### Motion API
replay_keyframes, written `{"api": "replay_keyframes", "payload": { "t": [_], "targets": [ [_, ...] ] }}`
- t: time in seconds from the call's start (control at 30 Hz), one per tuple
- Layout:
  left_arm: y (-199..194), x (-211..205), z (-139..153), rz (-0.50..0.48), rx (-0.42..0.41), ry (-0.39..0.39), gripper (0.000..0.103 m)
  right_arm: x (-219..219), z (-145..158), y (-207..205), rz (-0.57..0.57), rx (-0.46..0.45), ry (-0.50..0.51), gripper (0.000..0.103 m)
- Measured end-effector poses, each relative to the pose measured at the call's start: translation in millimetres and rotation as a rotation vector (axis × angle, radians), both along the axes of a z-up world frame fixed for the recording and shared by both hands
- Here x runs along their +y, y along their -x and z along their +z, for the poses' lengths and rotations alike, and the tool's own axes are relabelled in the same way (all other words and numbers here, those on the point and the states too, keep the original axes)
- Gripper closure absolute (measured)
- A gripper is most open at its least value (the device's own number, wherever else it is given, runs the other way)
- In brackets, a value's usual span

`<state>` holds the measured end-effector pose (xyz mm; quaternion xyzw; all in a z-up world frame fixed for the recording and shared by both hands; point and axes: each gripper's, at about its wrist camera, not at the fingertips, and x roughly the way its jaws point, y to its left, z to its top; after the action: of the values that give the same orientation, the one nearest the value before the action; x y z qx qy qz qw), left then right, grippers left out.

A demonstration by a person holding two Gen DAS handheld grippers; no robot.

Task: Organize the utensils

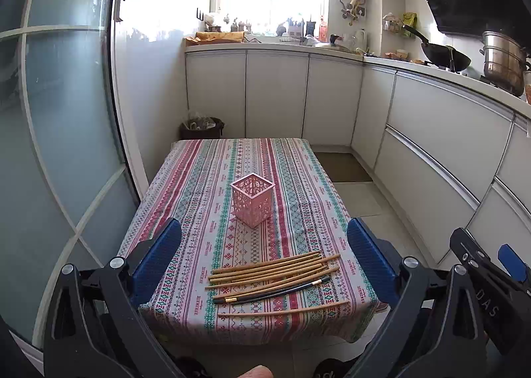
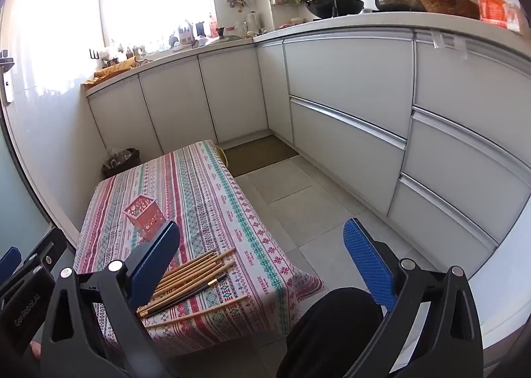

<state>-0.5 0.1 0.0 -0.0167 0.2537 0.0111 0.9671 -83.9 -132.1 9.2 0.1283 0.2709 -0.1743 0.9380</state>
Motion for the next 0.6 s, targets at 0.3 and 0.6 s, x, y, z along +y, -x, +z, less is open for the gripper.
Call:
{"api": "replay_keyframes", "payload": {
  "t": [0.3, 0.6],
  "targets": [
    [-1.0, 0.6, 1.2, -0.002, 0.002, 0.001, 0.007, -0.6, 0.1, 0.9, -0.001, 0.000, -0.003, 0.007],
    [0.3, -1.6, -0.3, -0.001, -0.003, -0.001, 0.007, -1.6, -0.1, -0.2, 0.001, 0.003, -0.006, 0.007]
  ]
}}
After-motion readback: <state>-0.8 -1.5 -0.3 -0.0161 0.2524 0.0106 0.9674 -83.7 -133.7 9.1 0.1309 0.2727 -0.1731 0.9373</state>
